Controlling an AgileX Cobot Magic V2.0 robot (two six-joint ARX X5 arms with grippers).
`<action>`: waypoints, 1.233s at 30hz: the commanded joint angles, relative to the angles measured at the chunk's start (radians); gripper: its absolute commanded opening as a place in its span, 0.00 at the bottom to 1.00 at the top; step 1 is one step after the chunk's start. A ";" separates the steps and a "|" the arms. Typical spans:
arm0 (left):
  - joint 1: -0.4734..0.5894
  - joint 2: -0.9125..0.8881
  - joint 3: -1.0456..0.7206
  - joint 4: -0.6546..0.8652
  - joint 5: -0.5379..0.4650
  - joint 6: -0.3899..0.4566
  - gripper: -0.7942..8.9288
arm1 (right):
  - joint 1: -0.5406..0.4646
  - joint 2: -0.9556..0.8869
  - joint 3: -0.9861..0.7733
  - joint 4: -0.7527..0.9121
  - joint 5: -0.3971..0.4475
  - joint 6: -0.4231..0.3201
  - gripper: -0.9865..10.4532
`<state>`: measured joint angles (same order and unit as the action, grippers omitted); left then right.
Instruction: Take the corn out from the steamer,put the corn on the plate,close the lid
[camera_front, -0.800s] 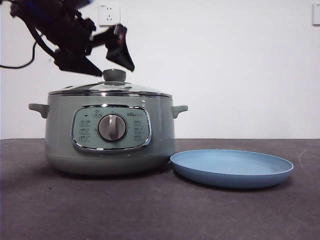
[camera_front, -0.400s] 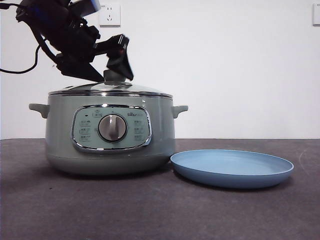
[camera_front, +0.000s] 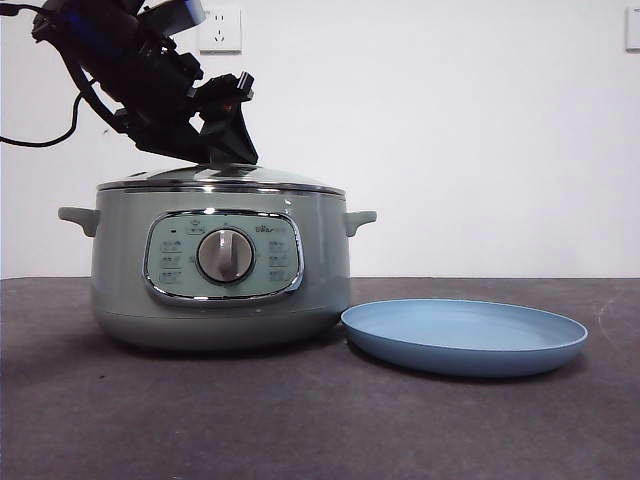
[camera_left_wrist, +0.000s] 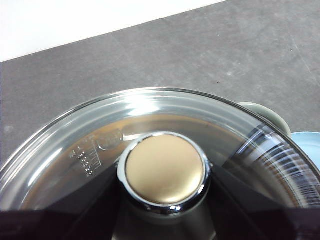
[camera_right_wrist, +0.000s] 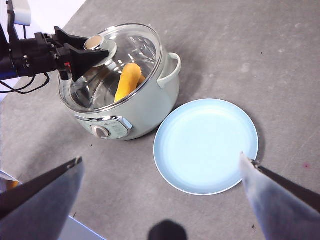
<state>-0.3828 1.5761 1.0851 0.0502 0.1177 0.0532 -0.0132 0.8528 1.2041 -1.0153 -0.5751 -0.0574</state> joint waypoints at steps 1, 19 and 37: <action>0.003 0.003 -0.002 0.013 -0.005 0.000 0.07 | 0.002 0.000 0.003 0.004 0.001 -0.003 0.61; 0.003 -0.012 0.269 -0.195 0.021 0.001 0.07 | 0.002 0.000 0.003 0.003 0.002 -0.004 0.61; 0.005 -0.460 0.308 -0.470 0.023 0.029 0.07 | 0.002 0.041 0.003 0.005 0.005 -0.023 0.61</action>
<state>-0.3805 1.1393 1.3758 -0.4599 0.1356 0.0689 -0.0132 0.8921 1.2045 -1.0164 -0.5724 -0.0685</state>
